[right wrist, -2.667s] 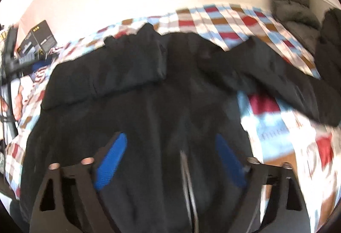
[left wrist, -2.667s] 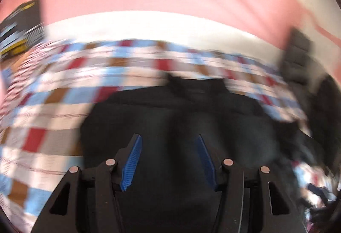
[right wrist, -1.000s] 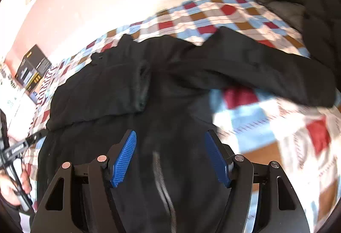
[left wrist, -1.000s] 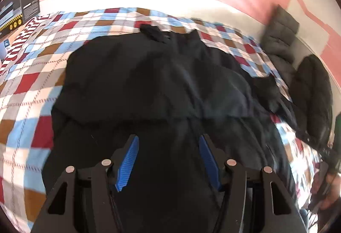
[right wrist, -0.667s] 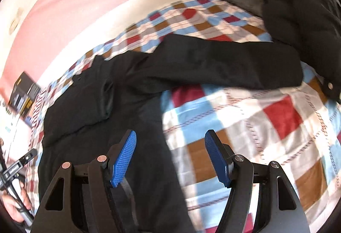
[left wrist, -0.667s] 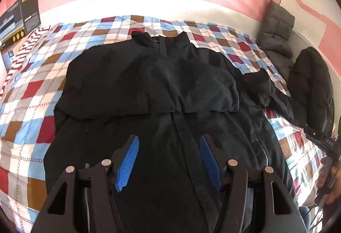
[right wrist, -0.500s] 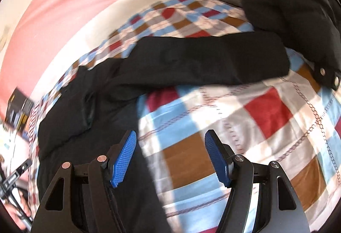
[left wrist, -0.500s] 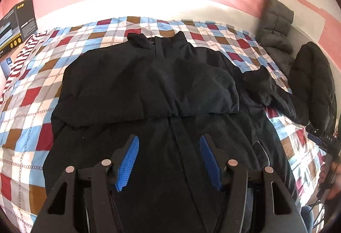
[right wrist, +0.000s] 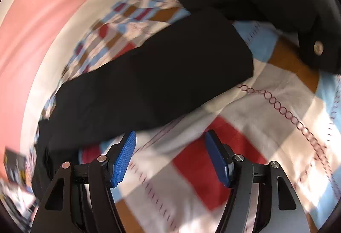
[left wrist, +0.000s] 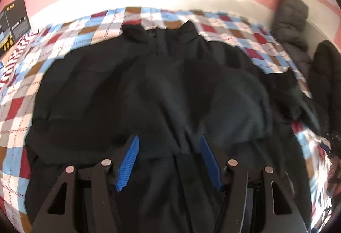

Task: Fold large clothes

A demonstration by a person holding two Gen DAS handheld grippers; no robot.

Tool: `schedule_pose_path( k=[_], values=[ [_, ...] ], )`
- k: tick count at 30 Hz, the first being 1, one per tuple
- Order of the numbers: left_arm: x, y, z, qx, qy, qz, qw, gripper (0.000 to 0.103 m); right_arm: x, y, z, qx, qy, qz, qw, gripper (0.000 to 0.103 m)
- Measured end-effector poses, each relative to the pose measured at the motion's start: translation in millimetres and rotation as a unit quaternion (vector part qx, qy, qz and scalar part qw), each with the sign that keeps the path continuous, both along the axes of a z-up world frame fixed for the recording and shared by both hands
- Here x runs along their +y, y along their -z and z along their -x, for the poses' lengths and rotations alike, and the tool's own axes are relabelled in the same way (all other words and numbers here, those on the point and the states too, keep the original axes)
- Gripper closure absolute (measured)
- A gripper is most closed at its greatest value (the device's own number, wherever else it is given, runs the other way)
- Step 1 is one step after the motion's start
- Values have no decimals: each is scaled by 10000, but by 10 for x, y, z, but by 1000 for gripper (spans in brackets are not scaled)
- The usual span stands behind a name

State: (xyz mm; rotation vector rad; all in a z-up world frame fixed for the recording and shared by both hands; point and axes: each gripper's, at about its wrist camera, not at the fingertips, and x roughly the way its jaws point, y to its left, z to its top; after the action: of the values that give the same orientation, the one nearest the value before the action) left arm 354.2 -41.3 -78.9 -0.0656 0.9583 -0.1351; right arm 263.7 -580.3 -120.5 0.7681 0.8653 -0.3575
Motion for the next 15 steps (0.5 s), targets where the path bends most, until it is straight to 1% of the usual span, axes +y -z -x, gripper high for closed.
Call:
schedule_pose_path(
  k=[2,4,6,9,11,12,13,15],
  values=[
    [8,123,-135,112,-81,42,9999,41,-124,49,-41,-214,206,-175,9994,36],
    [-26,201,-227,123,-109,52,9999,39,-199,55,-102,-370,335,-210,9985,36],
    [-82,229,-277,73,-84,97,9999,33,-282,89,-174,-428,497,-255,9975,36],
    [-182,231,-319,2,-7,109,9999,33,-365,94,-254,-487,763,-282,9955,36],
    [-233,213,-341,8,65,113,9999,33,-370,54,-300,-360,889,-128,9953,56],
    [-241,190,-340,25,95,145,9998,33,-375,32,-320,-355,880,-145,9954,69],
    [-231,158,-329,54,124,238,9996,33,-376,-2,-318,-377,880,-174,9953,76],
    [-205,81,-269,82,171,439,9989,33,-322,-194,-292,-473,806,-24,9956,80]
  ],
)
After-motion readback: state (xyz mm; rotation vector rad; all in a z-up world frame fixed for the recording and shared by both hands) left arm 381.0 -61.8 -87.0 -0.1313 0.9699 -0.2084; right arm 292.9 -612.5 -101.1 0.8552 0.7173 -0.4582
